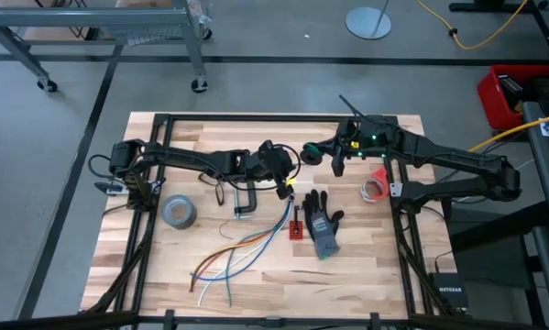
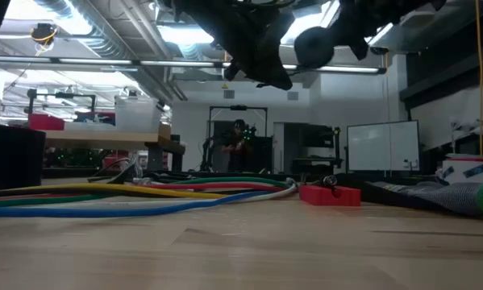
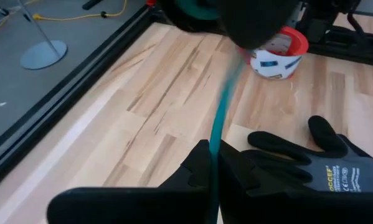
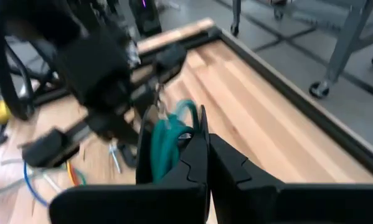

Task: Coil cords
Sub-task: Coil the green wire on the spool

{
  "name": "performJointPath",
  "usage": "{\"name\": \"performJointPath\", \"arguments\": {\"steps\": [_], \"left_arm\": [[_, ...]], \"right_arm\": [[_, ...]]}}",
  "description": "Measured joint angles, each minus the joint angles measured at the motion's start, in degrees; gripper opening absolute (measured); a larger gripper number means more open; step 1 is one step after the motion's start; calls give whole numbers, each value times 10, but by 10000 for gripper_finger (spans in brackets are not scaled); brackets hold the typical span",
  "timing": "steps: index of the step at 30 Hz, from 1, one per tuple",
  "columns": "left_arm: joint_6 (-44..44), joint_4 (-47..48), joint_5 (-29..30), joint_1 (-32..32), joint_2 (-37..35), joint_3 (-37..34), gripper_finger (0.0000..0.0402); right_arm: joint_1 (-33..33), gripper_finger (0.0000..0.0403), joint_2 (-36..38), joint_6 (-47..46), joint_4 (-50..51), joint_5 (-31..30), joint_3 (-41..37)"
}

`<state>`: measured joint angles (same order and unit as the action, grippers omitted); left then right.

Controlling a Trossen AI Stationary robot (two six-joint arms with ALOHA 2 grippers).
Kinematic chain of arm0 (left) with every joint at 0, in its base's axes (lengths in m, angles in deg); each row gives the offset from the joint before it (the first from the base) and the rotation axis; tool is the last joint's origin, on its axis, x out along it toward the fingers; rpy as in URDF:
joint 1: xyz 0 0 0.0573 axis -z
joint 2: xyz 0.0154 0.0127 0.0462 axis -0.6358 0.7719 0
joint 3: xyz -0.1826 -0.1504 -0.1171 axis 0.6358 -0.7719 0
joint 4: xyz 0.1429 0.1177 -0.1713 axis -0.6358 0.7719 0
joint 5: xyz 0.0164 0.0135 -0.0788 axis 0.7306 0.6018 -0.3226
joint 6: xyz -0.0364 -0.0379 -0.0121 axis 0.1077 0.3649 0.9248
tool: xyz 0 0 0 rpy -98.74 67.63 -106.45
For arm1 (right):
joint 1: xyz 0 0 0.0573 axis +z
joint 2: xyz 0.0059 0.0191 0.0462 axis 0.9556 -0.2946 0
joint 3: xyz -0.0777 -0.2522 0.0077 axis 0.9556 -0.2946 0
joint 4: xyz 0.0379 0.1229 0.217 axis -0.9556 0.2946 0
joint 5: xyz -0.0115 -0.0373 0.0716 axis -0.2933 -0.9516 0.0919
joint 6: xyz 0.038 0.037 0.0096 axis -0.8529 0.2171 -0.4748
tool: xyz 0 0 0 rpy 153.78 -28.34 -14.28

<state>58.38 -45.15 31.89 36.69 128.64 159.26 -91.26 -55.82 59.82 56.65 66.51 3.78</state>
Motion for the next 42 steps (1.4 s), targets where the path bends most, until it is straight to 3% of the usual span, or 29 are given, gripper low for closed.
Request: {"name": "performJointPath", "arguments": {"steps": [10,26,42], "left_arm": [[0,-3,-1,1,-1,0,0],[-1,24,-2,-3,-1,0,0],[8,-46,-3,-44,-1,9,0]], "right_arm": [[0,1,0,0,-68,5,0],[0,1,0,0,76,0,0],[0,1,-67,-1,74,-5,1]]}}
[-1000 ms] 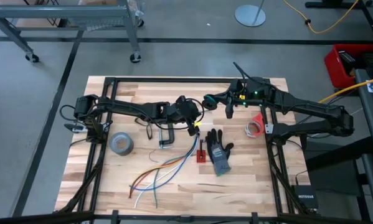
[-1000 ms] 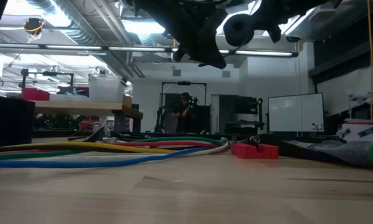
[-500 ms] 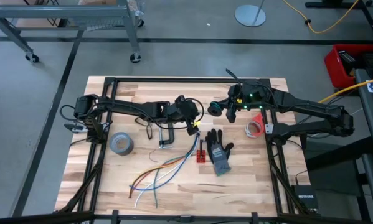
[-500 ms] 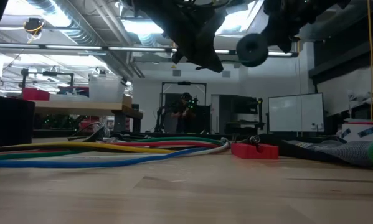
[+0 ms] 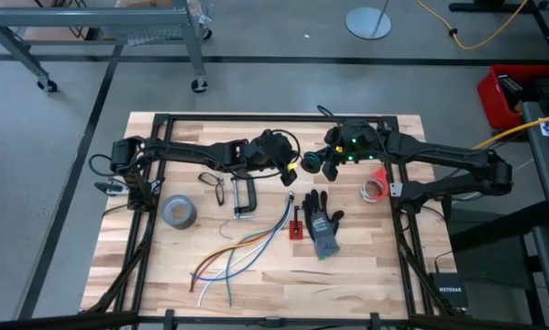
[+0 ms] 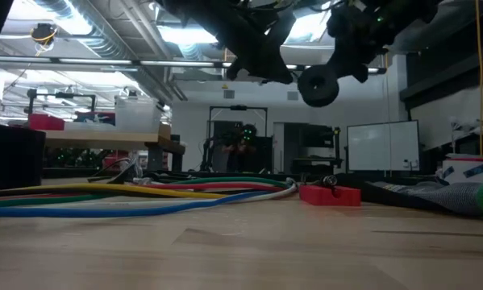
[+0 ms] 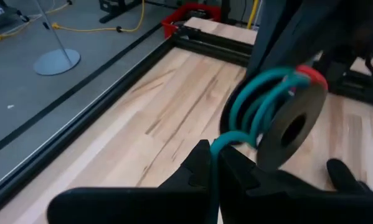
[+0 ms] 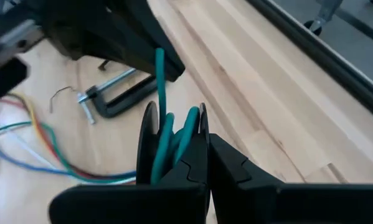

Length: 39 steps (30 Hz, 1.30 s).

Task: Coil cords
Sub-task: Coil the green wire on the spool

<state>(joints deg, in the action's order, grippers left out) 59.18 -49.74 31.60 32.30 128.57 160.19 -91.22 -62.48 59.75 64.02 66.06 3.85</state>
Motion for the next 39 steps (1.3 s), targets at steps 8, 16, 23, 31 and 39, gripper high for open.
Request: {"name": "performJointPath", "arguments": {"steps": [8,16,23,31,39], "left_arm": [[21,0,-24,-2,0,10,0],[53,4,-21,-3,1,10,0],[71,2,-18,-3,1,11,0],[86,-1,-20,-3,0,11,1],[81,-5,-30,-12,0,12,24]], "right_arm": [[0,1,-35,0,-46,-62,0],[1,1,-59,-17,-67,-106,0],[0,1,-66,-17,-105,-117,-1],[0,1,-66,-17,-109,-125,-1],[0,1,-66,-19,-114,-116,-1]]}}
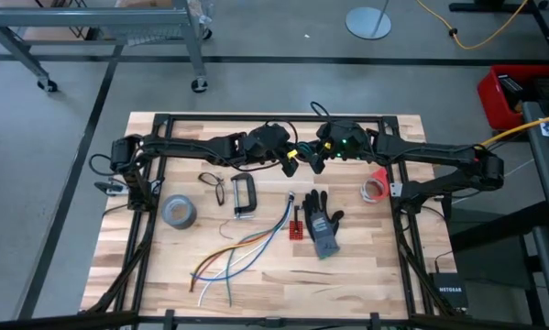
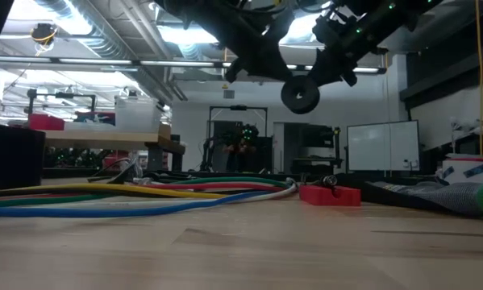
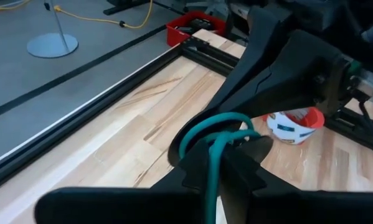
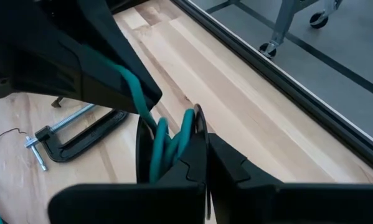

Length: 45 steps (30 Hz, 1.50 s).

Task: Coil cords
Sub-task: Coil the green wire on the spool

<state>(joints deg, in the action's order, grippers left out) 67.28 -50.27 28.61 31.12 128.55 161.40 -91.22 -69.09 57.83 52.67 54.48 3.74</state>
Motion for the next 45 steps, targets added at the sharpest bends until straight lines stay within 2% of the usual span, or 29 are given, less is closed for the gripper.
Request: {"name": "performJointPath", "arguments": {"steps": [22,30,37,45], "left_arm": [[-18,-44,0,9,0,1,29],[-64,-38,3,10,-4,0,29],[-95,-30,4,0,-54,-1,29],[-110,39,5,-11,-116,-1,29]], "right_arm": [[-1,1,0,-1,-59,1,0],[-1,1,0,0,-64,-12,0],[-1,1,0,0,-62,-14,0],[-1,1,0,1,-63,-14,0]]}}
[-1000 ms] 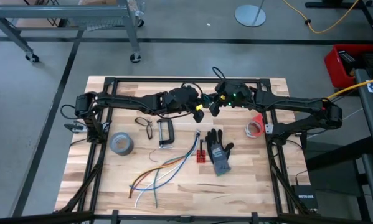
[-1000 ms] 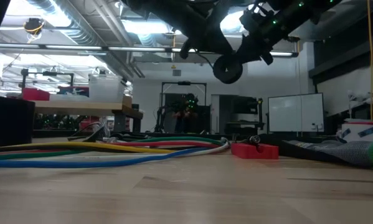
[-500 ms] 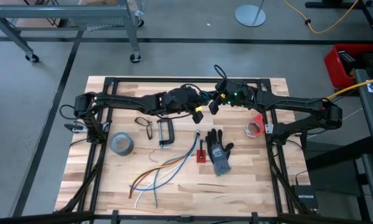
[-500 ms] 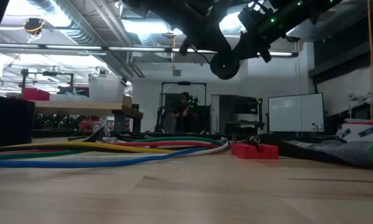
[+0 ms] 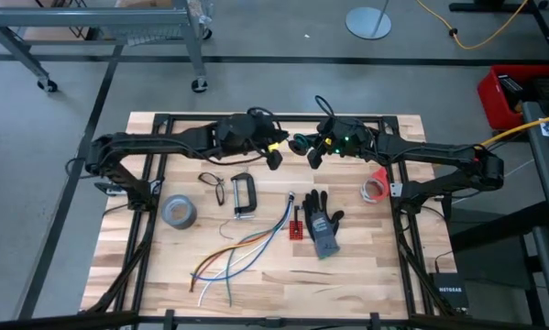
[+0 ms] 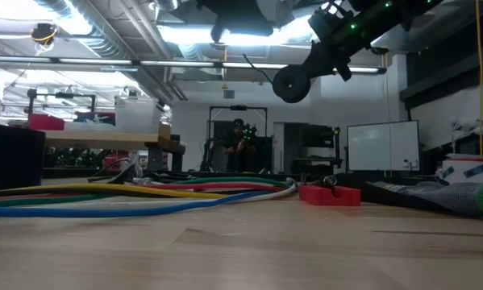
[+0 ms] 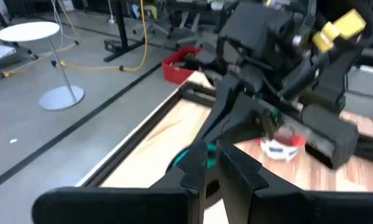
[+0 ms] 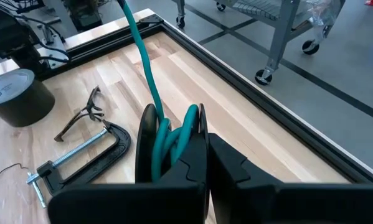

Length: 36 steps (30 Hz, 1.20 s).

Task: Coil cords
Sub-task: Coil the green wire on the spool

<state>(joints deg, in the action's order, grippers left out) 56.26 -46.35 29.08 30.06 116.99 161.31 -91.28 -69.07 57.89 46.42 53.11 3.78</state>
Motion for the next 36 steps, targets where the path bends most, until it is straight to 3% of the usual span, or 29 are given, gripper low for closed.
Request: {"name": "performJointPath", "arguments": {"steps": [8,15,29,36], "left_arm": [[6,141,2,-1,-26,0,29],[78,228,-1,1,-25,-16,29],[73,256,-33,3,-24,-78,30],[61,265,-31,-2,-24,-78,95]], "right_arm": [[0,1,0,0,1,0,0],[0,1,0,0,0,8,0],[0,1,0,0,-3,22,0],[0,1,0,0,-4,35,0]]}}
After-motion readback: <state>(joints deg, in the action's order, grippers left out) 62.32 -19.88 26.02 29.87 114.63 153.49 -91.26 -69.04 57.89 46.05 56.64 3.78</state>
